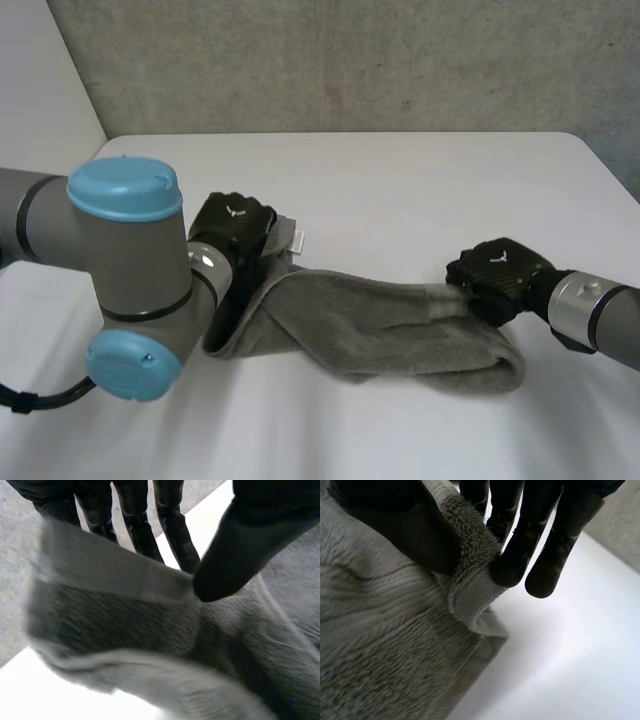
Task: Fold the towel.
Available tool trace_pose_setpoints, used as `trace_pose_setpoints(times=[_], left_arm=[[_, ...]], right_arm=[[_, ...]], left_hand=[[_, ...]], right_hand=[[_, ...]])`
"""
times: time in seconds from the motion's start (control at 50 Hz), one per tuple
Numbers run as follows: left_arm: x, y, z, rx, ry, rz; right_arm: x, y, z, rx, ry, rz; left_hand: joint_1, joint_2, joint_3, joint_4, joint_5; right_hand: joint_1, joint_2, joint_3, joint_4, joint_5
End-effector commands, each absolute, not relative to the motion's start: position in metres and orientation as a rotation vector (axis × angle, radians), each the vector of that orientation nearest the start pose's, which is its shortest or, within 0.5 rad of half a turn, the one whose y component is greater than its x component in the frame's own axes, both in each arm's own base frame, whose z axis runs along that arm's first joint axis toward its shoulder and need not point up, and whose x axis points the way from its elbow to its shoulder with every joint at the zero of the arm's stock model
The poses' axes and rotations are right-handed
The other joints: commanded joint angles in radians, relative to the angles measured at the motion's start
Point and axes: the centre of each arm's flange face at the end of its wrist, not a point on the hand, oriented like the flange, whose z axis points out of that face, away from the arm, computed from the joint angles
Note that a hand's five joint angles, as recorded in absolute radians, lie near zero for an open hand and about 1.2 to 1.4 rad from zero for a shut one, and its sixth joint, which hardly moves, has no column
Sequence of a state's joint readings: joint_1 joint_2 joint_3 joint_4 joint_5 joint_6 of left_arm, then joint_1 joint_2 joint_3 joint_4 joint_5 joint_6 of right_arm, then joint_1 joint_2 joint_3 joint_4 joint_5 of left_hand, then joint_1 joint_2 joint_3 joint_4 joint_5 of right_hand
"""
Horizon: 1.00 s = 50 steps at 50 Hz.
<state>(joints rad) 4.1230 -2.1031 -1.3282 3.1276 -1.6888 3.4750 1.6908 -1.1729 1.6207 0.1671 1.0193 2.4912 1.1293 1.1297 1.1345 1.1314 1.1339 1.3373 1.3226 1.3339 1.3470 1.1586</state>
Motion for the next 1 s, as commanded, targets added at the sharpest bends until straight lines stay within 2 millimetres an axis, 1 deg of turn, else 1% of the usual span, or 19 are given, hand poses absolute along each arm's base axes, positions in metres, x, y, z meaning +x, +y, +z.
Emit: trace_pose_setpoints(times=[0.02, 0.12, 0.16, 0.22, 0.24, 0.26, 0.4, 0.42, 0.44, 0.48, 0.6, 0.64, 0.72, 0.8, 0.84, 0.86, 0.9, 0.96, 1.0], left_arm=[[-0.313, -0.25, 0.179, 1.059, 2.4, -1.835], [-0.312, -0.256, 0.178, 1.044, 2.391, -1.84], [-0.305, -0.27, 0.175, 0.999, 2.396, -1.824], [-0.298, -0.28, 0.167, 0.969, 2.414, -1.786], [-0.298, -0.28, 0.167, 0.969, 2.414, -1.786], [-0.295, -0.281, 0.163, 0.971, 2.422, -1.771], [-0.293, -0.274, 0.158, 1.036, 2.449, -1.739], [-0.289, -0.273, 0.159, 1.03, 2.456, -1.73], [-0.289, -0.273, 0.159, 1.03, 2.456, -1.73], [-0.277, -0.273, 0.167, 0.99, 2.451, -1.738], [-0.271, -0.263, 0.172, 0.998, 2.46, -1.744], [-0.269, -0.255, 0.166, 1.037, 2.49, -1.715], [-0.264, -0.252, 0.159, 1.034, 2.502, -1.689], [-0.259, -0.256, 0.16, 0.997, 2.473, -1.731], [-0.25, -0.266, 0.165, 0.912, 2.418, -1.799], [-0.25, -0.266, 0.165, 0.912, 2.417, -1.799], [-0.241, -0.277, 0.169, 0.825, 2.37, -1.835], [-0.238, -0.28, 0.172, 0.801, 2.357, -1.846], [-0.233, -0.28, 0.185, 0.772, 2.335, -1.883]], right_arm=[[0.219, -0.284, 0.166, -1.272, 2.176, -1.427], [0.222, -0.297, 0.182, -1.276, 2.138, -1.513], [0.222, -0.301, 0.186, -1.264, 2.131, -1.536], [0.223, -0.307, 0.192, -1.235, 2.126, -1.562], [0.223, -0.308, 0.191, -1.232, 2.13, -1.56], [0.223, -0.308, 0.191, -1.232, 2.131, -1.56], [0.219, -0.313, 0.175, -1.206, 2.179, -1.506], [0.219, -0.313, 0.175, -1.206, 2.179, -1.506], [0.218, -0.314, 0.174, -1.198, 2.194, -1.509], [0.217, -0.315, 0.173, -1.186, 2.212, -1.513], [0.212, -0.324, 0.163, -1.126, 2.274, -1.531], [0.21, -0.326, 0.159, -1.114, 2.289, -1.525], [0.2, -0.329, 0.157, -1.083, 2.329, -1.52], [0.198, -0.329, 0.159, -1.071, 2.338, -1.524], [0.196, -0.326, 0.166, -1.053, 2.343, -1.544], [0.195, -0.326, 0.166, -1.053, 2.343, -1.545], [0.189, -0.323, 0.179, -1.018, 2.35, -1.59], [0.181, -0.321, 0.183, -0.963, 2.372, -1.599], [0.18, -0.319, 0.182, -0.929, 2.375, -1.589]], left_hand=[[-0.264, -0.264, -0.269, -0.266, -0.443], [-0.249, -0.25, -0.255, -0.251, -0.428], [-0.252, -0.253, -0.258, -0.254, -0.431], [-0.334, -0.334, -0.339, -0.336, -0.513], [-0.335, -0.335, -0.34, -0.337, -0.514], [-0.442, -0.442, -0.447, -0.444, -0.621], [-0.652, -0.652, -0.657, -0.654, -0.831], [-0.745, -0.745, -0.75, -0.747, -0.924], [-0.746, -0.746, -0.751, -0.748, -0.925], [-0.833, -0.834, -0.839, -0.836, -1.013], [-0.834, -0.834, -0.839, -0.836, -1.013], [-0.834, -0.834, -0.839, -0.836, -1.013], [-0.831, -0.831, -0.836, -0.833, -1.01], [-0.825, -0.825, -0.83, -0.827, -1.004], [-0.816, -0.816, -0.821, -0.818, -0.995], [-0.816, -0.816, -0.821, -0.818, -0.995], [-0.813, -0.813, -0.818, -0.815, -0.992], [-0.813, -0.813, -0.818, -0.815, -0.992], [-0.819, -0.819, -0.824, -0.821, -0.998]], right_hand=[[0.059, 0.074, 0.062, 0.049, 0.063], [0.059, 0.074, 0.062, 0.049, 0.063], [0.059, 0.074, 0.062, 0.049, 0.063], [0.059, 0.074, 0.062, 0.049, 0.063], [0.059, 0.074, 0.062, 0.049, 0.063], [0.059, 0.074, 0.062, 0.049, 0.063], [0.059, 0.074, 0.062, 0.049, 0.063], [0.059, 0.074, 0.062, 0.049, 0.063], [0.059, 0.074, 0.062, 0.049, 0.063], [0.059, 0.074, 0.062, 0.049, 0.063], [0.059, 0.074, 0.062, 0.049, 0.063], [0.059, 0.074, 0.062, 0.049, 0.063], [0.059, 0.074, 0.062, 0.049, 0.063], [0.059, 0.074, 0.062, 0.049, 0.063], [0.059, 0.074, 0.062, 0.049, 0.063], [0.059, 0.074, 0.062, 0.049, 0.063], [0.059, 0.074, 0.062, 0.049, 0.063], [0.059, 0.074, 0.062, 0.049, 0.063], [0.059, 0.074, 0.062, 0.049, 0.063]])
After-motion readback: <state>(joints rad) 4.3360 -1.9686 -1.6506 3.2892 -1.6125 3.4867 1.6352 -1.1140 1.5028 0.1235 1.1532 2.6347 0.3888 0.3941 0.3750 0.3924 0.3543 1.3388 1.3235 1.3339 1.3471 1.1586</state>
